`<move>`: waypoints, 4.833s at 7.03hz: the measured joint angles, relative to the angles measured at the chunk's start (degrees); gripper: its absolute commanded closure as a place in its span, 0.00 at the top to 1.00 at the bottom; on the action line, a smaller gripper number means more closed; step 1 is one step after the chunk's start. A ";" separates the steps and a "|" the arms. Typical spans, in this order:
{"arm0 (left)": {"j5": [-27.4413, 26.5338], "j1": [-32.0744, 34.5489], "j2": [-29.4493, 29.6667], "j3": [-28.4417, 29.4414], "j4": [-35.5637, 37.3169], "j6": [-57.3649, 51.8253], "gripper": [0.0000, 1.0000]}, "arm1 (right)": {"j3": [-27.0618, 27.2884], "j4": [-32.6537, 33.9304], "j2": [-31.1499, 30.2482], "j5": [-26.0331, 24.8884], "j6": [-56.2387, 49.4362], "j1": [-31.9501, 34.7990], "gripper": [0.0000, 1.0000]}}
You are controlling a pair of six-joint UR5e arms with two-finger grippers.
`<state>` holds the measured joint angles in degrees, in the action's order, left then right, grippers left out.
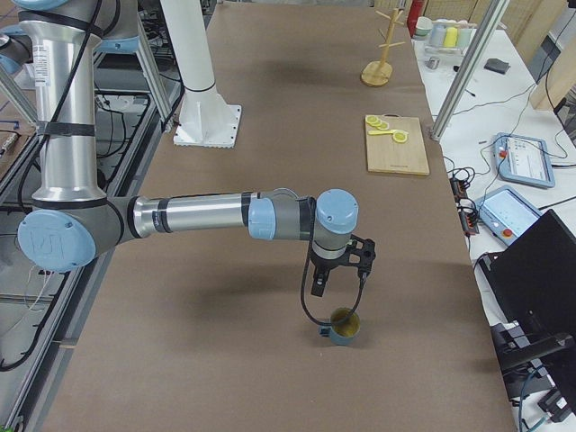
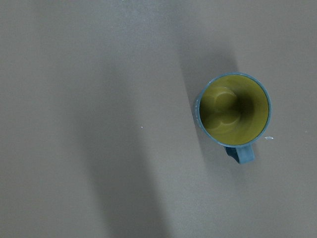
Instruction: Hang cup on storage rack
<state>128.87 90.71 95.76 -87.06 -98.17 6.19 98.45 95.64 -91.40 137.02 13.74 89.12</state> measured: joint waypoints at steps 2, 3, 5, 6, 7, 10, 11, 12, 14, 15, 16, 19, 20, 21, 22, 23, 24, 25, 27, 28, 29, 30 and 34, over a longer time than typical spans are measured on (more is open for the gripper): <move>-0.02 -0.47 -0.19 -0.11 -2.12 3.60 0.98 | 0.03 0.14 0.27 0.37 0.18 0.00 1.00; 0.00 -1.48 -0.08 -0.27 -2.41 4.33 0.98 | 0.02 0.18 0.31 0.52 0.29 0.00 1.00; 0.04 -2.69 0.11 -0.52 -2.78 4.89 0.98 | 0.02 0.20 0.30 0.74 0.37 0.00 1.00; 0.08 -2.84 0.10 -0.59 -2.93 4.86 0.98 | -0.20 0.06 0.23 0.75 0.29 0.00 1.00; 0.14 -2.87 0.02 -0.81 -3.06 4.87 0.98 | -1.20 -0.57 0.38 0.56 0.06 -0.05 1.00; 0.28 -2.90 -0.41 -1.11 -5.37 5.30 0.98 | -10.90 -14.26 1.71 -1.44 -3.42 -0.17 1.00; 0.80 -2.90 -0.45 -1.18 -5.70 5.40 0.98 | -15.50 -17.55 3.37 -2.08 -5.50 -0.17 1.00; 1.95 -2.90 -0.47 -1.30 -5.83 5.70 0.98 | -19.15 -19.16 5.12 -3.07 -7.90 -0.17 1.00; 3.56 -2.90 -0.47 -1.77 -5.89 7.38 0.98 | -23.35 -20.01 7.69 -5.91 -10.97 -0.23 1.00; 3.80 -2.90 -0.44 -1.87 -5.89 7.82 0.98 | -25.49 -20.16 8.89 -6.82 -12.05 -0.24 1.00; 3.89 -2.90 -0.36 -1.90 -5.89 8.05 0.98 | -28.35 -20.86 9.93 -7.28 -12.82 -0.26 1.00; 3.93 -2.90 0.00 -1.67 -5.89 8.14 0.98 | -33.09 -23.05 10.75 -7.50 -13.27 -0.69 0.97; 3.95 -2.90 0.02 -1.66 -5.87 8.14 0.98 | -33.38 -23.18 11.02 -7.53 -13.10 -1.47 0.86; 3.99 -2.91 0.04 -1.59 -5.85 8.14 0.98 | -33.67 -23.23 11.37 -7.54 -12.96 -2.22 0.62; 4.01 -2.90 0.04 -1.43 -5.87 8.14 0.98 | -34.03 -23.27 11.56 -7.53 -12.92 -2.77 0.35; 4.02 -2.90 0.04 -1.28 -5.88 8.16 0.98 | -34.26 -23.28 11.61 -7.50 -13.01 -3.07 0.06; 4.02 -2.90 0.04 -1.27 -5.89 8.38 0.98 | -34.53 -23.26 11.61 -7.44 -13.26 -3.19 0.00; 4.02 -2.90 0.04 -1.36 -5.89 8.89 0.98 | -34.89 -23.28 11.58 -7.36 -13.62 -3.21 0.00; 4.02 -2.91 0.10 -1.41 -5.86 9.55 0.98 | -35.02 -23.31 11.57 -7.17 -14.14 -3.25 0.00; 4.02 -2.90 0.12 -1.43 -5.85 9.66 0.98 | -34.75 -23.07 12.20 -6.68 -13.96 -3.17 0.00; 4.02 -2.90 0.12 -1.44 -5.83 9.68 0.98 | -34.33 -21.93 13.86 -4.77 -13.78 -2.73 0.00; 4.04 -2.90 0.12 -1.47 -5.83 9.66 0.98 | -33.64 -19.61 16.09 -1.93 -13.21 -1.92 0.00; 4.11 -2.91 0.06 -1.75 -5.87 9.71 0.98 | -20.20 -14.67 21.49 2.84 14.29 -6.24 0.00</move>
<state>132.98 87.80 95.82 -88.81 -104.04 15.90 78.25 80.97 -69.91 139.85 28.03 82.88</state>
